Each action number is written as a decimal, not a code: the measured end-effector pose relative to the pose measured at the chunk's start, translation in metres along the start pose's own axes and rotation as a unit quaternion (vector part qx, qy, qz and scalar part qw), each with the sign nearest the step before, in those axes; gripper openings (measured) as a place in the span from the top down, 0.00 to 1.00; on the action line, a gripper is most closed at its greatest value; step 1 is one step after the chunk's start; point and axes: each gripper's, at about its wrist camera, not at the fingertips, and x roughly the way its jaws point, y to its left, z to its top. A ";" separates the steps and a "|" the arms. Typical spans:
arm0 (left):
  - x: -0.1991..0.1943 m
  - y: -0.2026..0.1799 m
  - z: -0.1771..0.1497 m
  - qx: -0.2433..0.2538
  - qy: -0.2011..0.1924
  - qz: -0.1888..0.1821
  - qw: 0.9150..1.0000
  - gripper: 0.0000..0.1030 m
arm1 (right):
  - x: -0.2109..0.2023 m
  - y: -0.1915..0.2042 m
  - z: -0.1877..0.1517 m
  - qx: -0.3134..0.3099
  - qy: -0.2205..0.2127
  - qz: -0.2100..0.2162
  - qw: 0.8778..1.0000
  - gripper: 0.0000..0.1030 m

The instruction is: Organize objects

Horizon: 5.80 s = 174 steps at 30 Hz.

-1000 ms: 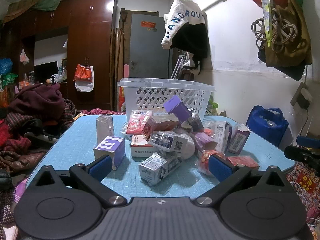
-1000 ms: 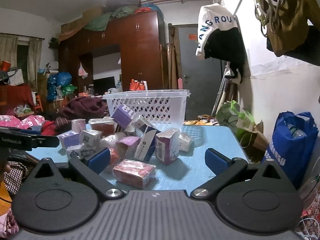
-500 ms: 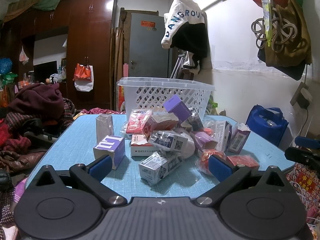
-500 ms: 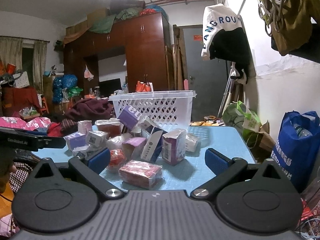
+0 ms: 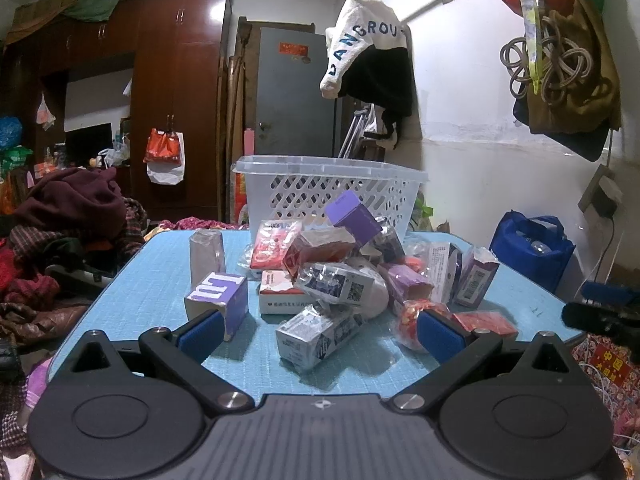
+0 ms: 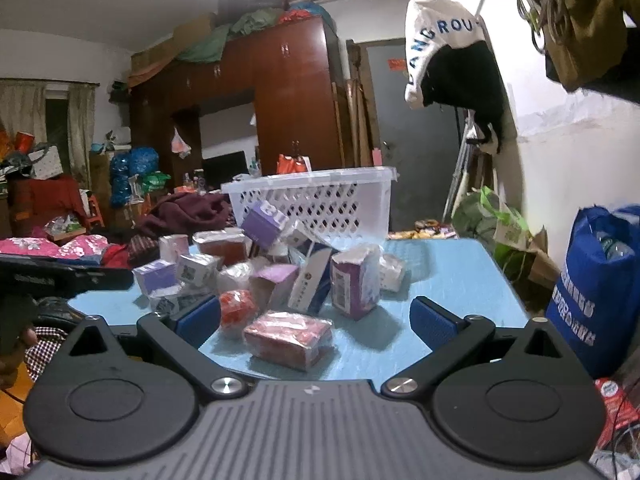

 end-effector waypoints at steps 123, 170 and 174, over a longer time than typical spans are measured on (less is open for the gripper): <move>0.034 0.055 -0.013 -0.037 -0.121 -0.132 0.983 0.57 | 0.046 0.013 0.018 -0.044 -0.066 0.092 0.993 0.58; 0.081 0.108 -0.006 -0.051 -0.029 -0.051 0.997 0.13 | 0.094 -0.047 0.004 -0.007 0.021 0.022 0.999 0.57; 0.087 0.102 -0.011 -0.042 -0.019 -0.031 0.998 0.15 | 0.085 -0.047 0.002 -0.006 0.014 0.021 1.000 0.57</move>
